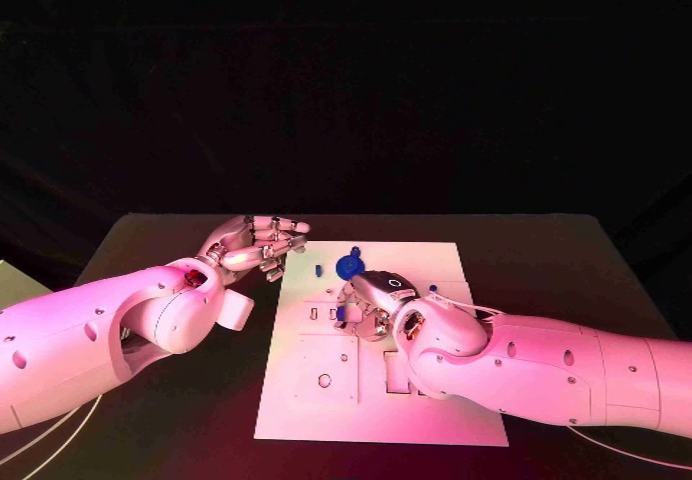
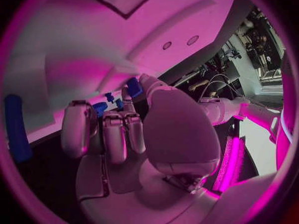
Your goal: Assemble the parts on the task board
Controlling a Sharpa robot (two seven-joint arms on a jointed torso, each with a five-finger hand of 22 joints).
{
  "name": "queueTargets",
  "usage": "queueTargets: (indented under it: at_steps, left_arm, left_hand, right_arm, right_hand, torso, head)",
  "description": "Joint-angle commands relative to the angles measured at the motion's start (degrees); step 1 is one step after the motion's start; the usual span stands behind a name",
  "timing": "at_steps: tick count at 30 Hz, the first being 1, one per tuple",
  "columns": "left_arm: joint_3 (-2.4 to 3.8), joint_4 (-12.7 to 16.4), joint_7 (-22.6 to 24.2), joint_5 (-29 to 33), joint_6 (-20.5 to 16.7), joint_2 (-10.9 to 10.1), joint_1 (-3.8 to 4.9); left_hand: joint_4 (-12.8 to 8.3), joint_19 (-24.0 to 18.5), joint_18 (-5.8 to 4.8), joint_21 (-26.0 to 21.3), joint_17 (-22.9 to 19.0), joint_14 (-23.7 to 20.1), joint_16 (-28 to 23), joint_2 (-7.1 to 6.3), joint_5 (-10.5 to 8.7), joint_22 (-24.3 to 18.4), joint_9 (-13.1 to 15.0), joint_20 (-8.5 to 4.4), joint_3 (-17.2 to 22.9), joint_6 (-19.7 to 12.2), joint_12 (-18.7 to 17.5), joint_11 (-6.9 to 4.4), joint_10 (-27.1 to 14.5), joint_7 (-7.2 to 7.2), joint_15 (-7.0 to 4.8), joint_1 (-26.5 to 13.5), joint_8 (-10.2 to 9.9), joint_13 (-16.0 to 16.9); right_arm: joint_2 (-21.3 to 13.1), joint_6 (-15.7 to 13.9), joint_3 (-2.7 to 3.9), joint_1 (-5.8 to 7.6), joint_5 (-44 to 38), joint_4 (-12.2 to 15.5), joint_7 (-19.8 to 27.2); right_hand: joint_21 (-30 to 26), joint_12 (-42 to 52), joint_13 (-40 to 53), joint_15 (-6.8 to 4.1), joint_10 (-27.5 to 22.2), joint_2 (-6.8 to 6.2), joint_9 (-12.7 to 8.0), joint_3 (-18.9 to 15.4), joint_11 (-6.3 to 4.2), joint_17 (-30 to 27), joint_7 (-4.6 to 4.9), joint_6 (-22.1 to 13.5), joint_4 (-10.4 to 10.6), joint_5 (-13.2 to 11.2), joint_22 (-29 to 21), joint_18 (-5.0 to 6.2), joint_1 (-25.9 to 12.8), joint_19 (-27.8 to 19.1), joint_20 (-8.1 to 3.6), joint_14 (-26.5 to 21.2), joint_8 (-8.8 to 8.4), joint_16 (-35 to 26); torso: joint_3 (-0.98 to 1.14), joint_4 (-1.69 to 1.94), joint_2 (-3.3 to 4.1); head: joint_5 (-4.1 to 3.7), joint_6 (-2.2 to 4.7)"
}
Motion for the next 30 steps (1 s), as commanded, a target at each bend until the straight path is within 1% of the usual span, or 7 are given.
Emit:
queueTargets:
  at_steps: [1,13,16,17,21,25,30]
  left_arm:
    - [0.02,0.1,0.0,-0.5,1.1,0.1,0.02]
    - [0.01,-0.9,-4.7,-7.4,1.7,0.6,0.03]
    - [0.01,-1.8,-9.0,-11.1,2.4,1.2,0.04]
    - [0.01,-2.3,-11.4,-13.0,3.4,1.6,0.06]
    - [0.02,-3.5,-19.6,-19.9,7.6,2.7,0.29]
    - [0.01,-4.9,-28.0,-26.5,12.0,4.5,1.41]
    - [-0.19,-6.7,-36.3,-33.1,17.0,7.4,3.24]
  left_hand:
    - [-0.1,0.2,-0.43,0.4,0.4,0.7,0.5,-0.09,-0.29,0.1,0.1,0.00,0.4,0.2,0.5,-0.08,-0.6,-0.25,-0.01,-0.5,0.3,0.1]
    - [2.0,6.6,-2.03,4.7,16.5,10.9,10.5,-0.73,-0.29,8.3,0.7,-0.34,-1.9,0.6,14.1,-0.50,-1.6,-0.71,-0.35,-3.9,1.4,8.5]
    - [3.9,10.0,-2.82,6.7,21.9,13.9,13.0,-0.11,-0.21,12.5,2.4,-0.38,-4.1,1.8,25.9,-0.45,-2.5,-0.70,-0.30,-5.6,4.9,17.0]
    - [6.0,11.6,-3.24,7.6,24.2,15.2,13.8,0.45,-0.15,14.6,4.0,-0.52,-5.5,3.2,34.4,-0.73,2.9,-1.08,-0.51,-7.6,7.5,27.2]
    - [7.4,12.8,-3.52,8.3,25.4,15.8,14.2,1.46,-0.21,16.1,7.7,-1.26,-7.9,4.7,40.7,-1.82,7.1,-2.42,-1.43,-10.5,12.3,35.3]
    - [7.5,13.9,-3.79,8.6,26.4,16.3,14.5,3.38,-0.05,17.2,14.8,-2.57,-10.9,3.1,43.7,-3.17,9.5,-4.17,-2.87,-13.7,19.1,39.7]
    - [7.6,14.0,-3.81,8.6,26.5,16.3,14.5,4.36,-0.10,17.2,17.7,-2.99,-12.2,1.8,43.6,-3.51,9.3,-4.29,-3.12,-15.6,21.0,39.5]
  right_arm:
    - [0.0,-0.4,-0.02,-0.08,-0.8,0.3,1.1]
    - [-2.7,-5.1,0.24,0.50,-1.0,3.4,2.2]
    - [-4.5,-6.5,0.51,1.70,2.6,4.5,6.2]
    - [-5.5,-6.5,0.63,2.49,5.7,4.9,9.1]
    - [-8.8,-5.0,0.84,5.36,17.8,5.6,17.8]
    - [-12.2,-3.5,0.99,8.27,28.7,5.9,22.4]
    - [-15.3,-3.3,1.18,10.77,36.3,5.2,24.6]
  right_hand:
    - [-0.6,0.2,15.0,0.68,5.9,-0.42,-0.2,-2.3,0.51,15.1,0.18,-1.0,0.1,0.3,1.8,0.30,-1.3,-0.1,0.60,6.0,-0.60,0.2]
    - [-1.8,-1.1,13.9,1.25,4.8,1.14,-0.9,-15.6,1.18,15.1,0.91,-3.2,0.4,0.6,1.4,0.47,-3.6,-0.3,1.16,6.0,-2.13,0.2]
    - [-1.9,-0.9,14.0,1.33,4.9,1.42,-1.1,-15.8,1.29,15.1,1.04,-3.6,0.3,0.7,1.3,0.48,-2.9,-0.3,1.22,6.0,-2.39,0.2]
    - [-2.4,-0.9,14.1,1.44,5.0,1.94,-1.2,-15.5,1.43,15.1,1.21,-4.0,0.2,0.7,1.0,0.58,-1.6,-0.5,1.30,6.0,-2.67,0.2]
    - [-5.3,-1.6,13.5,1.63,4.3,2.94,-1.3,-15.2,1.62,14.5,1.42,-4.4,0.1,-3.2,-1.0,1.14,0.4,-1.6,1.45,5.9,-2.94,0.0]
    - [-6.2,-1.7,13.3,1.67,4.2,4.09,-1.2,-14.5,1.65,14.2,1.42,-4.1,0.0,-1.2,-1.5,1.31,2.0,-1.9,1.55,5.8,-2.70,-0.1]
    - [-6.2,-1.7,13.3,1.66,4.1,4.15,-1.2,-14.5,1.65,14.3,1.41,-4.0,0.0,-0.9,-1.5,1.31,2.1,-2.0,1.55,5.8,-2.66,-0.1]
  torso:
    - [0.00,-0.03,0.02]
    - [0.11,-0.12,-0.23]
    - [0.15,-0.16,-0.51]
    - [0.16,-0.18,-0.62]
    - [0.20,-0.23,-1.06]
    - [0.13,-0.31,-1.50]
    - [0.16,-0.38,-1.96]
  head:
    - [-0.02,0.09]
    - [-0.01,0.36]
    - [0.04,0.38]
    - [0.08,0.38]
    - [0.21,0.10]
    - [0.36,-0.13]
    - [0.54,-0.44]
